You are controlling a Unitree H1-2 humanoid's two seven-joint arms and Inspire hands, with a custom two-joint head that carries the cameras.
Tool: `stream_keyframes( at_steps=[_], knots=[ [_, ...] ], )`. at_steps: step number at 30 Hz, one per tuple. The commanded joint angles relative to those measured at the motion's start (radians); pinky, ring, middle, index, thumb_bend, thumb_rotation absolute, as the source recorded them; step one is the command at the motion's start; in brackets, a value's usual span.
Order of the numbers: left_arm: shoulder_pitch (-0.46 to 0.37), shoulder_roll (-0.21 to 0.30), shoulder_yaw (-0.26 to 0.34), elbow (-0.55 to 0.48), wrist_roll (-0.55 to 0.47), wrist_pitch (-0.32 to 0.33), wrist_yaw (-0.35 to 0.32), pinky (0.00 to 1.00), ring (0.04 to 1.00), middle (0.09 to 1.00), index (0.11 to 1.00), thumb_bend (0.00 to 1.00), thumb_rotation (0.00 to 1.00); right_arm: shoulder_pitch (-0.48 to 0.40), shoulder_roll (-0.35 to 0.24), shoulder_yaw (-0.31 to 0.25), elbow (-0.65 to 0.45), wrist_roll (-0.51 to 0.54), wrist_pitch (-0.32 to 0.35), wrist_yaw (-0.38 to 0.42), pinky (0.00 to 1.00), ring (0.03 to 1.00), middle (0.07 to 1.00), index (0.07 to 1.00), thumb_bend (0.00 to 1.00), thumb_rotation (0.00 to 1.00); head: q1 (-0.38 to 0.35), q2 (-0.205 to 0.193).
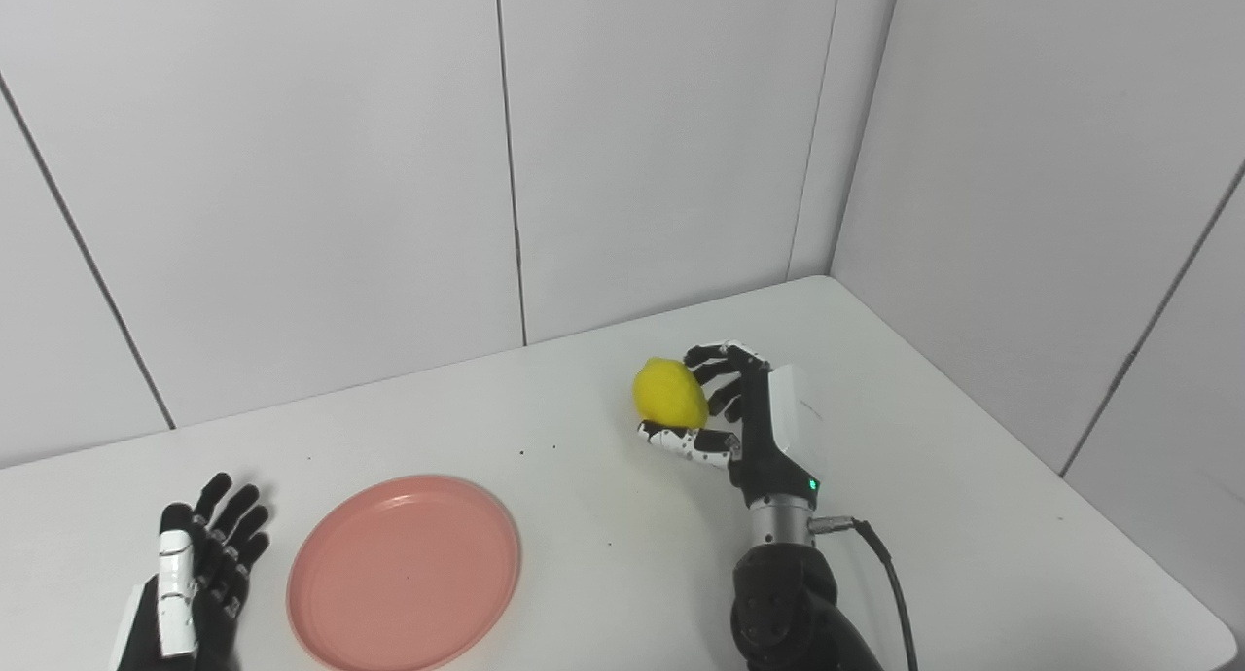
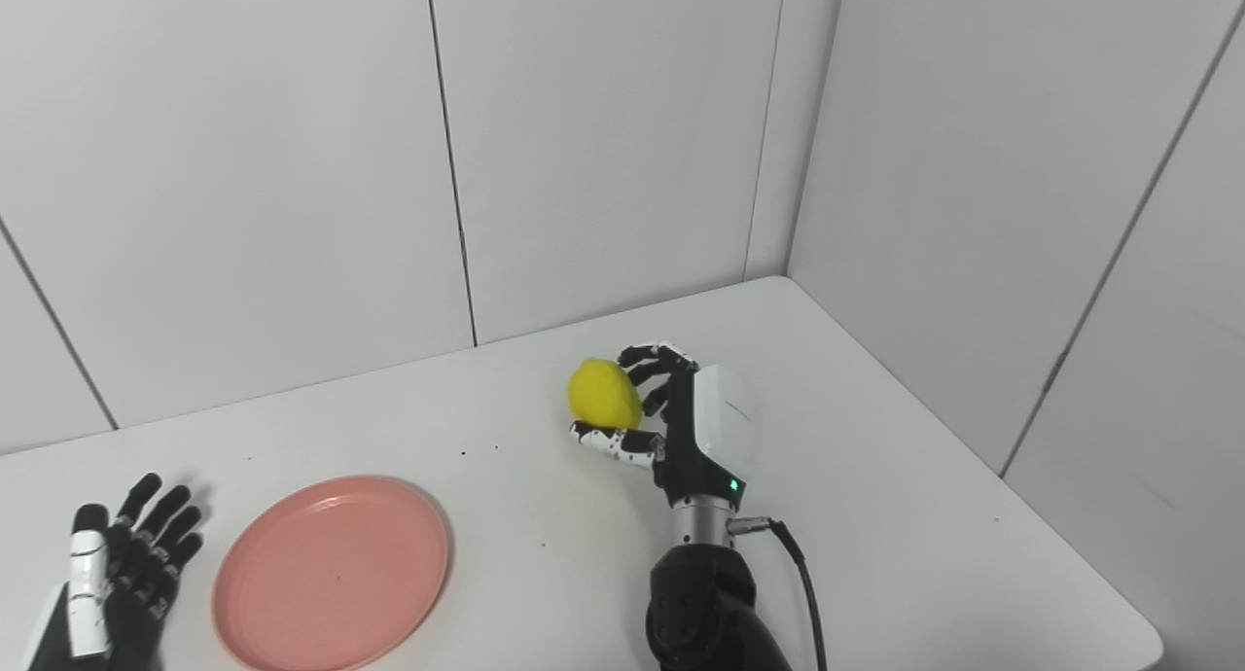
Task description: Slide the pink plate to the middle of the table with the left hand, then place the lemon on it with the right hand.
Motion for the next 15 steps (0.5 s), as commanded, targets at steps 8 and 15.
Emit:
stream_keyframes(
  at_steps=[8, 15],
  knots=[
    [-0.01, 0.0, -0.01, 0.025, 0.018, -0.065, -0.011, 0.94, 0.921, 0.91, 0.909, 0.63, 1.0, -0.037, 0.013, 0.093, 0.007, -0.036, -0.115, 0.029, 0.3, 0.373, 0.466, 0.554, 0.51, 0.0, 0.027, 0.006],
    [-0.008, -0.006, -0.02, 0.029, 0.023, -0.079, -0.007, 0.93, 0.922, 0.916, 0.921, 0.61, 1.0, -0.042, 0.025, 0.154, 0.018, -0.042, -0.13, 0.064, 0.35, 0.386, 0.504, 0.531, 0.51, 0.0, 0.073, 0.02]
  ],
)
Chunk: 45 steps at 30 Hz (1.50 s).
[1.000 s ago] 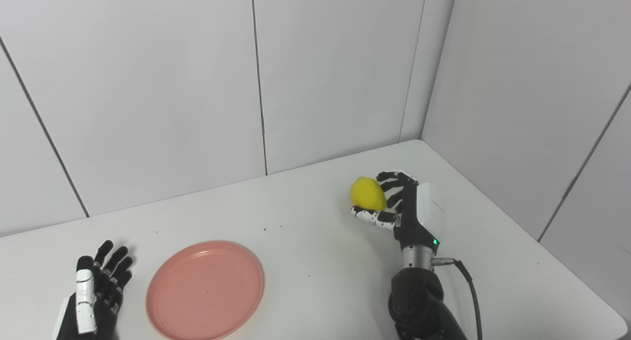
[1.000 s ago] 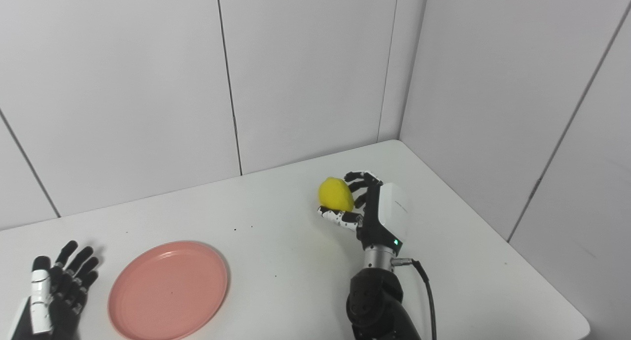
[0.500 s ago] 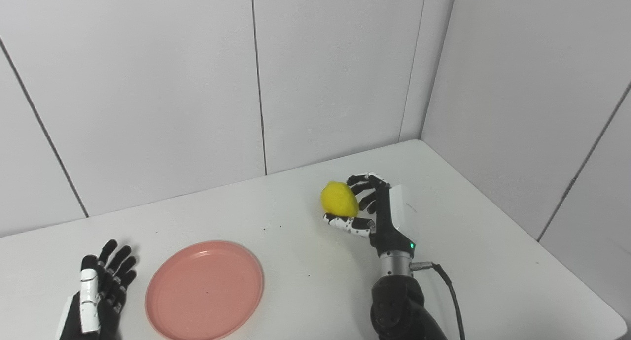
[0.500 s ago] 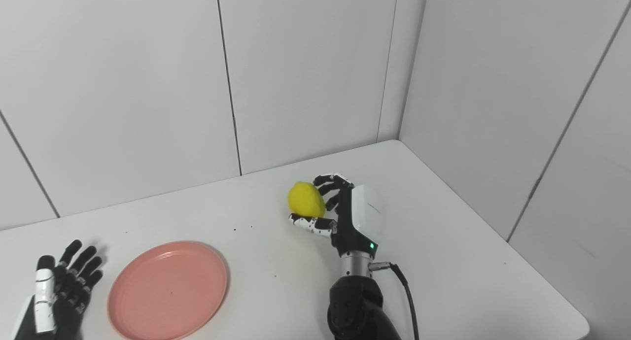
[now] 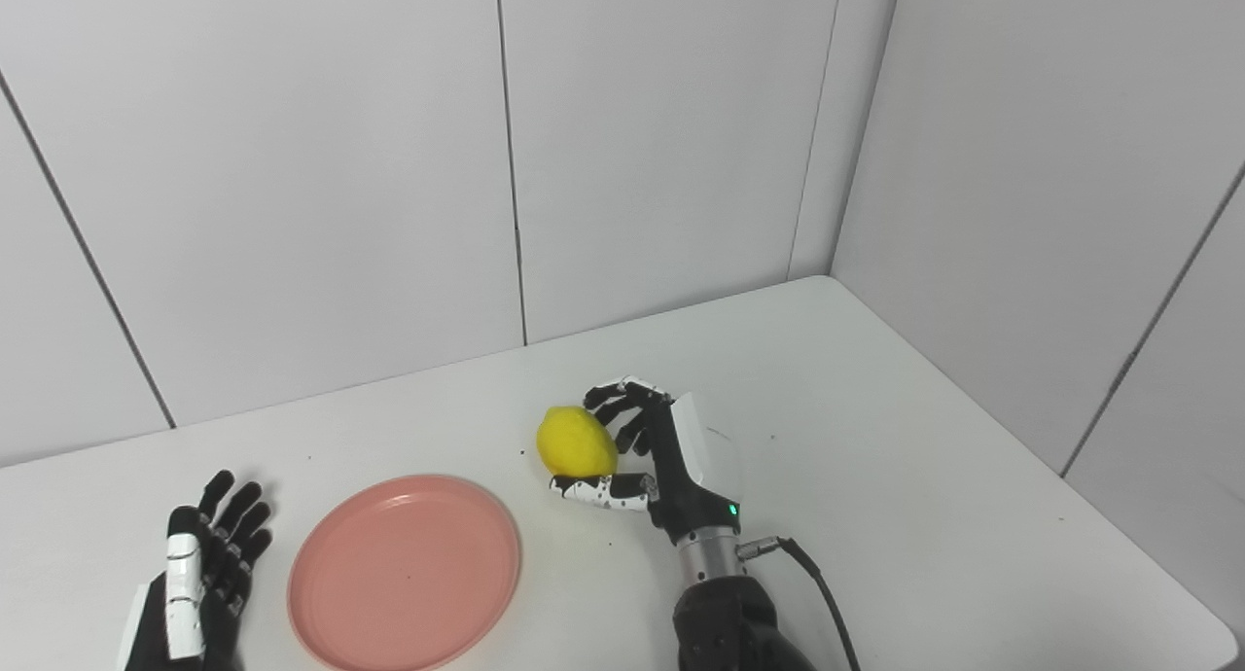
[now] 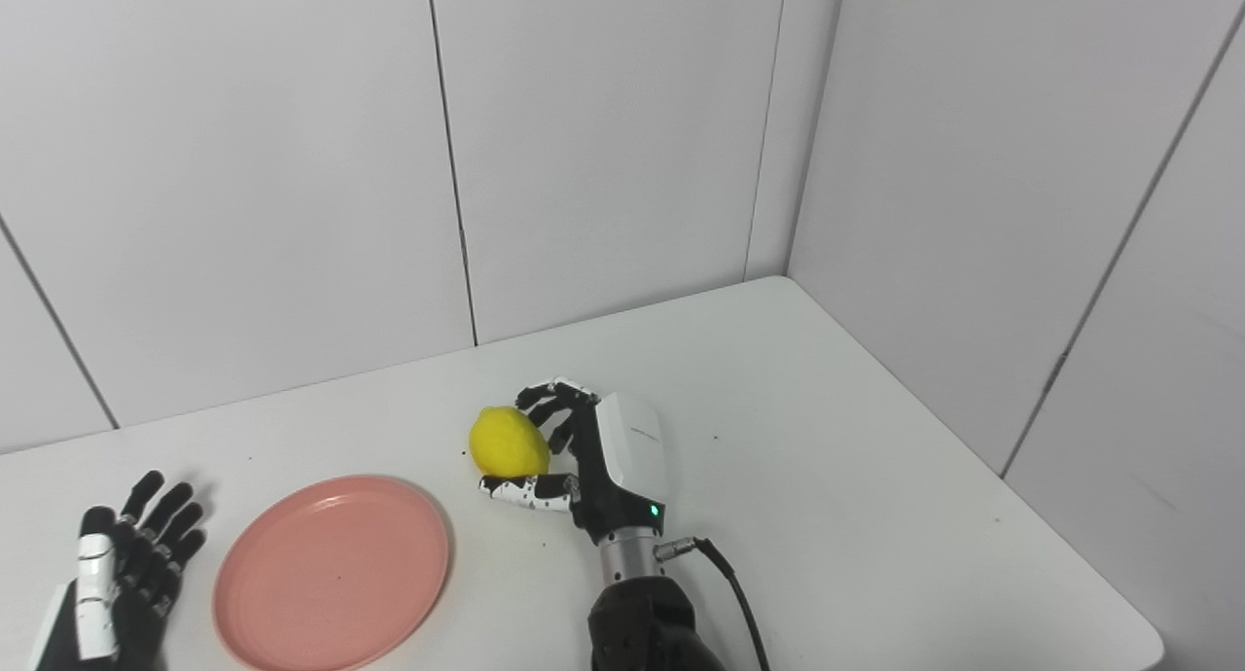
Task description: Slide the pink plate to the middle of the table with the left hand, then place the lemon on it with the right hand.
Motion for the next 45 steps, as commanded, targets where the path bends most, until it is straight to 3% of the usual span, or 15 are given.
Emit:
stream_keyframes(
  at_steps=[1, 2, 7, 8, 12, 21, 22, 27, 29, 30, 31, 35, 40, 45],
  knots=[
    [-0.008, -0.005, -0.004, -0.004, 0.008, -0.016, 0.001, 0.93, 0.918, 0.912, 0.916, 0.61, 1.0, -0.038, 0.003, 0.011, -0.028, -0.017, -0.054, 0.016, 0.34, 0.386, 0.508, 0.528, 0.51, 0.0, 0.004, 0.002],
    [-0.008, -0.009, -0.005, -0.003, 0.009, -0.019, 0.004, 0.92, 0.917, 0.91, 0.914, 0.61, 1.0, -0.039, 0.005, 0.021, -0.028, -0.02, -0.055, 0.024, 0.34, 0.386, 0.51, 0.526, 0.51, 0.0, 0.021, 0.008],
    [-0.005, -0.02, -0.013, 0.01, 0.015, -0.038, 0.004, 0.91, 0.912, 0.906, 0.913, 0.62, 1.0, -0.039, 0.009, 0.061, -0.038, -0.057, -0.025, 0.074, 0.53, 0.461, 0.473, 0.516, 0.52, 0.0, 0.073, 0.024],
    [-0.004, -0.024, -0.015, 0.008, 0.016, -0.035, 0.007, 0.91, 0.912, 0.906, 0.913, 0.62, 1.0, -0.041, 0.006, 0.07, -0.028, -0.058, -0.055, 0.071, 0.53, 0.461, 0.473, 0.516, 0.52, 0.0, 0.099, 0.03],
    [0.0, -0.04, -0.025, -0.007, 0.036, -0.021, 0.027, 0.9, 0.903, 0.898, 0.903, 0.63, 1.0, -0.048, -0.003, 0.089, 0.001, -0.045, -0.128, 0.072, 0.39, 0.398, 0.479, 0.542, 0.51, 0.0, 0.153, 0.043],
    [0.009, -0.061, -0.049, -0.045, 0.077, 0.004, 0.048, 0.9, 0.899, 0.898, 0.903, 0.61, 1.0, -0.064, 0.001, 0.114, 0.008, -0.04, -0.164, 0.127, 0.27, 0.36, 0.468, 0.553, 0.51, 0.0, 0.256, 0.074],
    [0.009, -0.064, -0.052, -0.046, 0.08, 0.005, 0.05, 0.9, 0.901, 0.9, 0.905, 0.61, 1.0, -0.065, 0.002, 0.114, 0.007, -0.039, -0.168, 0.131, 0.24, 0.384, 0.495, 0.509, 0.51, 0.0, 0.27, 0.078],
    [0.006, -0.078, -0.068, -0.047, 0.094, 0.004, 0.067, 0.89, 0.899, 0.897, 0.905, 0.61, 1.0, -0.062, 0.001, 0.114, -0.022, -0.025, -0.154, 0.189, 0.15, 0.407, 0.496, 0.489, 0.52, 0.0, 0.345, 0.093],
    [0.006, -0.085, -0.074, -0.045, 0.108, -0.002, 0.075, 0.88, 0.893, 0.892, 0.902, 0.61, 1.0, -0.063, -0.003, 0.115, -0.029, -0.026, -0.152, 0.213, 0.15, 0.41, 0.495, 0.489, 0.52, 0.0, 0.369, 0.095],
    [0.006, -0.088, -0.076, -0.045, 0.114, -0.003, 0.079, 0.87, 0.89, 0.89, 0.899, 0.61, 1.0, -0.063, -0.003, 0.115, -0.03, -0.028, -0.151, 0.221, 0.14, 0.367, 0.489, 0.488, 0.52, 0.0, 0.381, 0.097],
    [0.007, -0.09, -0.078, -0.046, 0.118, -0.004, 0.081, 0.87, 0.889, 0.889, 0.898, 0.61, 1.0, -0.063, -0.003, 0.114, -0.032, -0.029, -0.151, 0.227, 0.13, 0.243, 0.476, 0.488, 0.52, 0.0, 0.392, 0.098],
    [0.008, -0.106, -0.082, -0.043, 0.142, -0.016, 0.105, 0.85, 0.877, 0.88, 0.882, 0.6, 1.0, -0.065, -0.001, 0.112, -0.028, -0.017, -0.155, 0.25, 0.11, 0.172, 0.47, 0.488, 0.53, 0.0, 0.438, 0.099],
    [0.005, -0.126, -0.082, -0.031, 0.17, -0.029, 0.138, 0.83, 0.857, 0.86, 0.861, 0.61, 1.0, -0.071, -0.004, 0.115, -0.013, -0.02, -0.163, 0.265, 0.12, 0.176, 0.469, 0.488, 0.53, 0.0, 0.497, 0.097],
    [0.004, -0.139, -0.089, -0.021, 0.218, -0.035, 0.176, 0.8, 0.827, 0.833, 0.831, 0.62, 1.0, -0.081, -0.011, 0.121, 0.008, -0.032, -0.166, 0.27, 0.19, 0.277, 0.474, 0.488, 0.53, 0.0, 0.524, 0.095]
  ],
)
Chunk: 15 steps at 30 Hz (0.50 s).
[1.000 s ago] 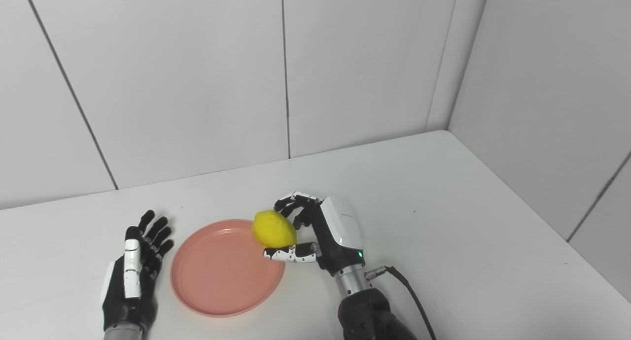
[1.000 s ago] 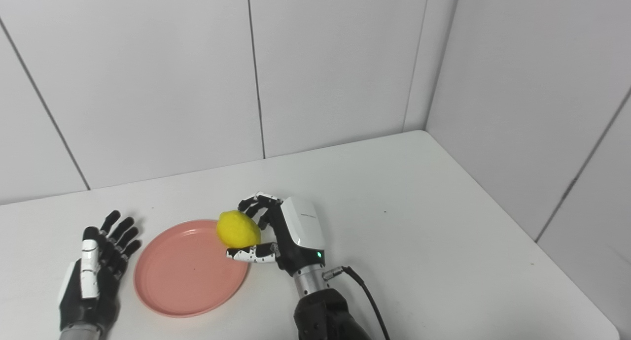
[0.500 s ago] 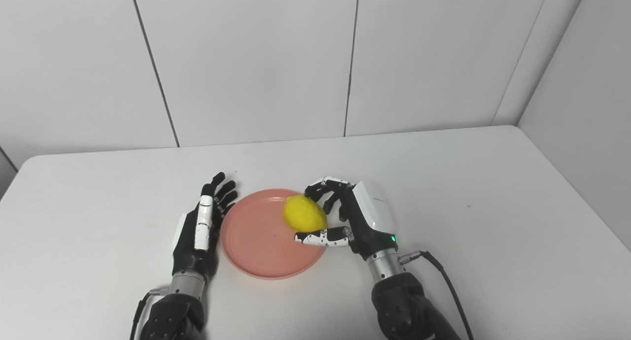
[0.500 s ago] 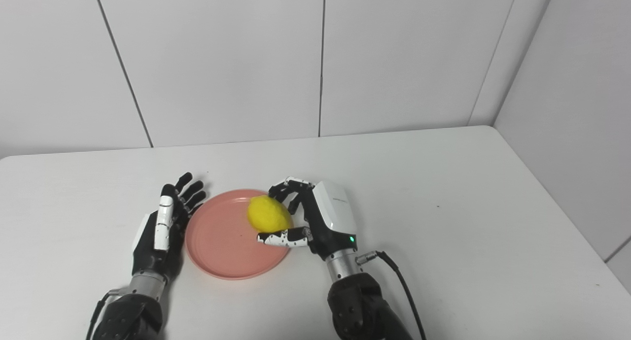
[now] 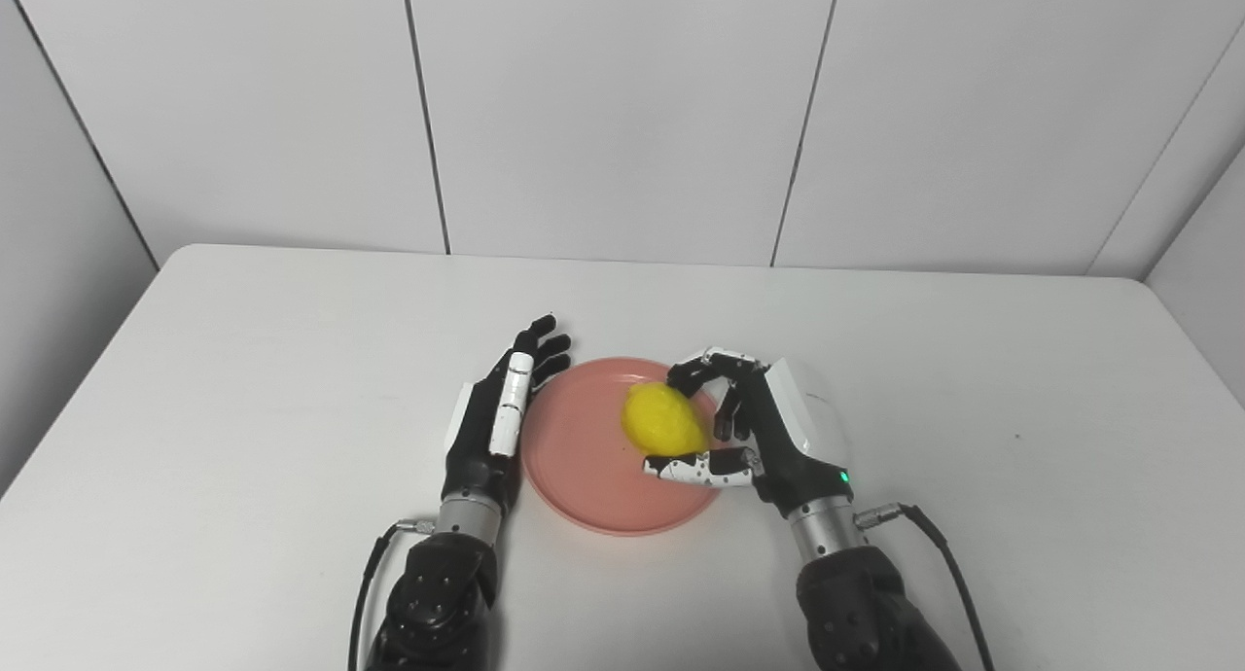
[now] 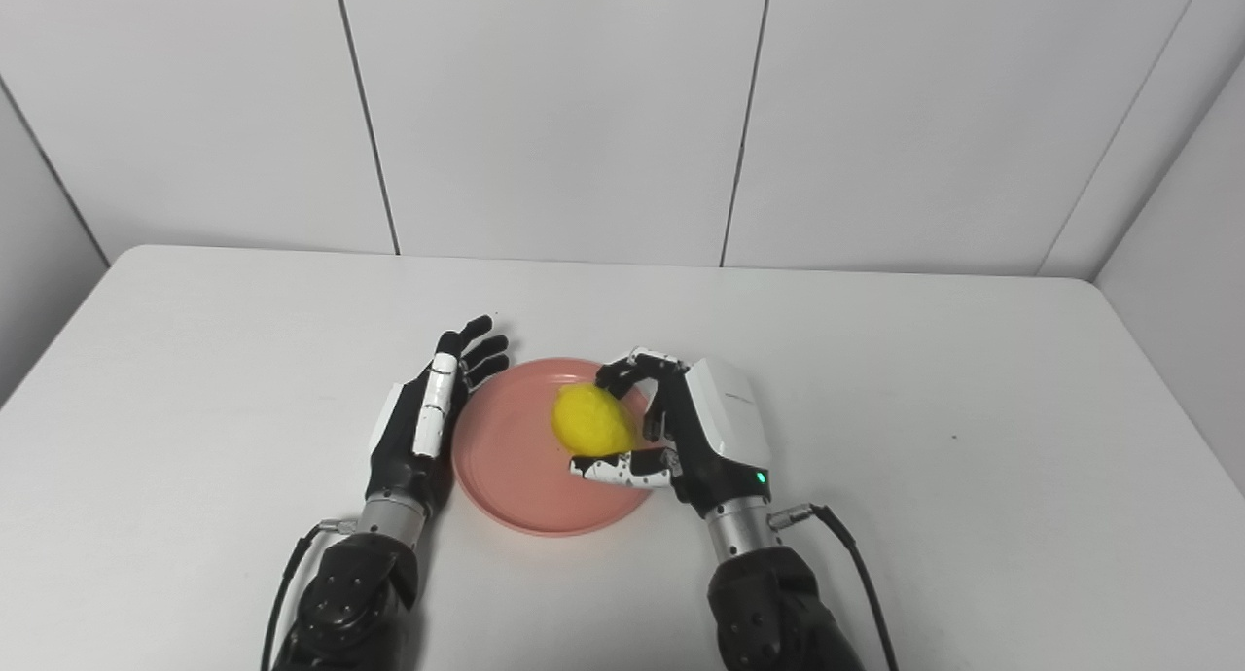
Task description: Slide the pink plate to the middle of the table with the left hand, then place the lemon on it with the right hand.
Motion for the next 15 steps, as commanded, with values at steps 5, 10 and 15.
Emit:
stream_keyframes(
  at_steps=[5, 10, 15],
  knots=[
    [-0.016, -0.022, -0.009, -0.007, 0.036, -0.007, 0.029, 0.8, 0.821, 0.827, 0.825, 0.62, 1.0, -0.054, -0.003, 0.002, -0.005, -0.01, -0.047, 0.004, 0.23, 0.319, 0.454, 0.503, 0.52, 0.0, 0.013, -0.002],
    [-0.016, -0.028, -0.007, -0.01, 0.048, 0.003, 0.038, 0.8, 0.819, 0.823, 0.821, 0.6, 1.0, -0.068, -0.002, 0.009, 0.012, -0.022, -0.046, 0.005, 0.26, 0.343, 0.421, 0.527, 0.52, 0.0, 0.02, -0.005],
    [-0.016, -0.025, -0.007, -0.012, 0.05, 0.001, 0.039, 0.8, 0.824, 0.826, 0.823, 0.6, 1.0, -0.094, 0.008, 0.014, 0.04, -0.02, -0.048, 0.006, 0.26, 0.338, 0.422, 0.527, 0.52, 0.0, 0.014, -0.007]
  ],
)
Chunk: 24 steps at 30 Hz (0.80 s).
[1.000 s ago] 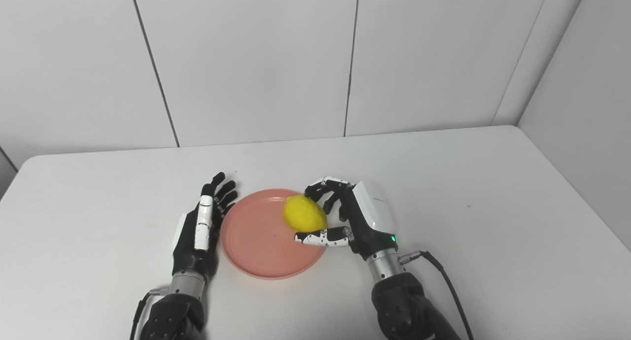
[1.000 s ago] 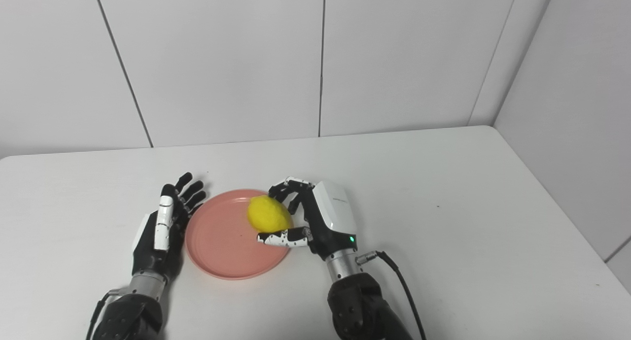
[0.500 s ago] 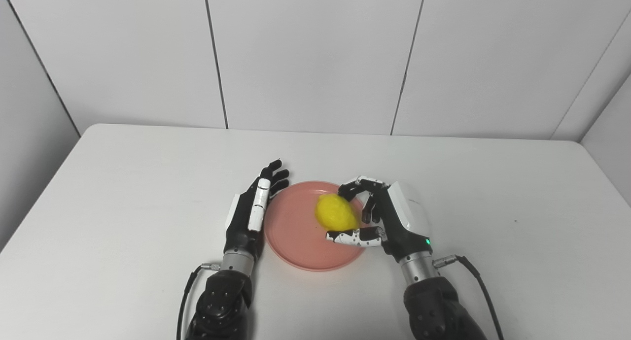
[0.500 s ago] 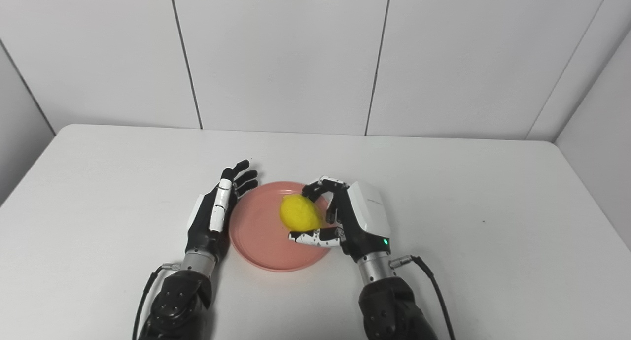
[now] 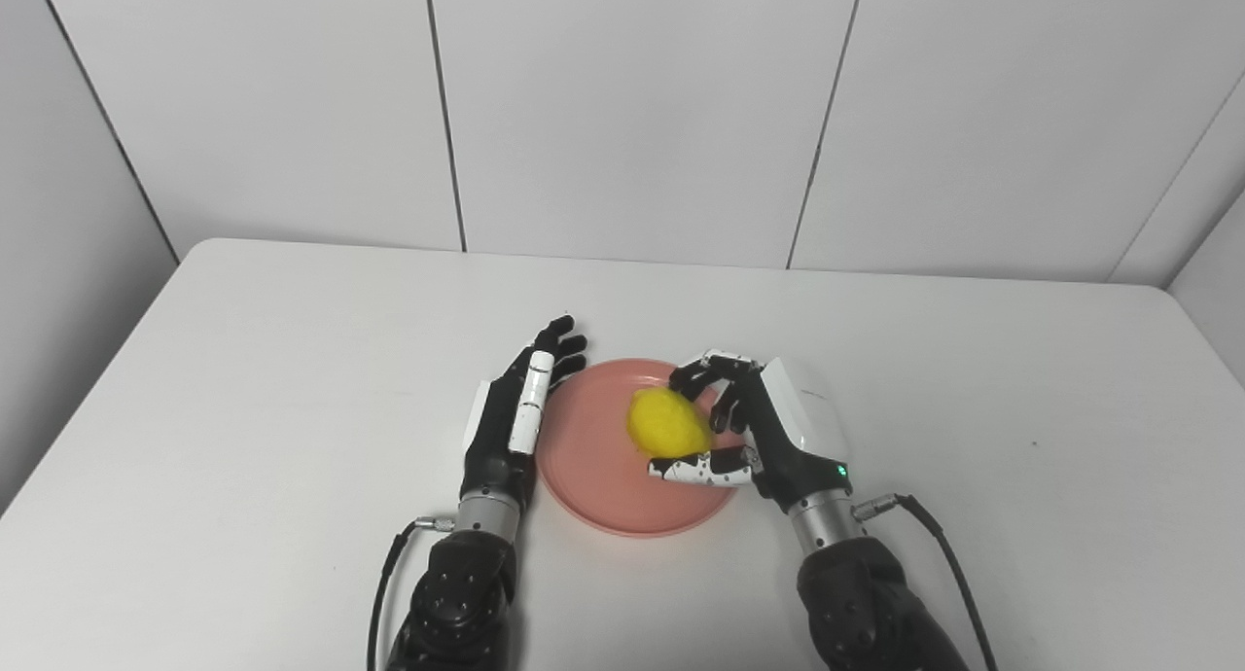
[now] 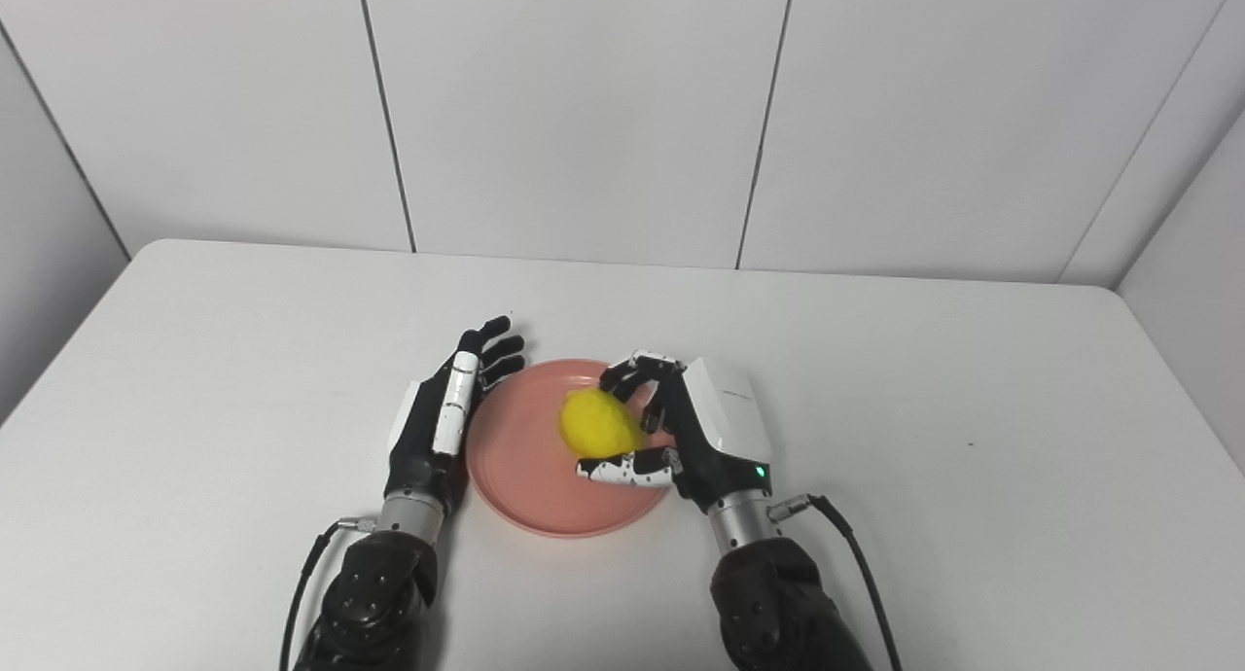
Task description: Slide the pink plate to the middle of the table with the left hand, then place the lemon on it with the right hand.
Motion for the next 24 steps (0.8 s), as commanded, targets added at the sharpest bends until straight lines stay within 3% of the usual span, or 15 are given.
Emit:
stream_keyframes(
  at_steps=[1, 5, 13, 21, 22, 24],
  knots=[
    [-0.016, -0.006, -0.006, -0.012, 0.009, 0.0, 0.006, 0.81, 0.825, 0.827, 0.824, 0.6, 1.0, -0.052, 0.011, -0.002, -0.021, 0.003, -0.044, -0.006, 0.27, 0.35, 0.425, 0.528, 0.52, 0.0, 0.0, -0.001],
    [-0.016, -0.002, -0.006, -0.005, 0.009, -0.012, 0.004, 0.81, 0.826, 0.829, 0.827, 0.61, 1.0, -0.064, 0.02, 0.0, -0.01, 0.012, -0.034, 0.009, 0.25, 0.319, 0.473, 0.493, 0.53, 0.0, -0.004, -0.003],
    [-0.015, 0.006, -0.004, -0.008, 0.003, -0.012, -0.006, 0.8, 0.825, 0.83, 0.827, 0.61, 1.0, -0.082, 0.026, 0.024, 0.046, 0.003, -0.047, 0.009, 0.2, 0.25, 0.472, 0.488, 0.53, 0.0, -0.03, -0.003],
    [-0.015, 0.009, -0.005, -0.011, 0.001, -0.007, -0.011, 0.81, 0.831, 0.836, 0.834, 0.61, 1.0, -0.085, 0.015, 0.041, 0.074, -0.018, -0.043, 0.002, 0.21, 0.267, 0.472, 0.489, 0.53, 0.0, -0.032, 0.001],
    [-0.016, 0.009, -0.005, -0.012, 0.0, -0.006, -0.011, 0.81, 0.831, 0.836, 0.834, 0.61, 1.0, -0.081, 0.012, 0.048, 0.075, -0.032, -0.049, -0.009, 0.37, 0.419, 0.46, 0.517, 0.52, 0.0, -0.032, 0.0],
    [-0.017, 0.01, -0.005, -0.009, -0.002, -0.009, -0.013, 0.81, 0.833, 0.836, 0.835, 0.61, 1.0, -0.073, 0.007, 0.063, 0.082, -0.065, -0.062, -0.04, 0.46, 0.49, 0.466, 0.522, 0.52, 0.0, -0.032, 0.0]
  ],
)
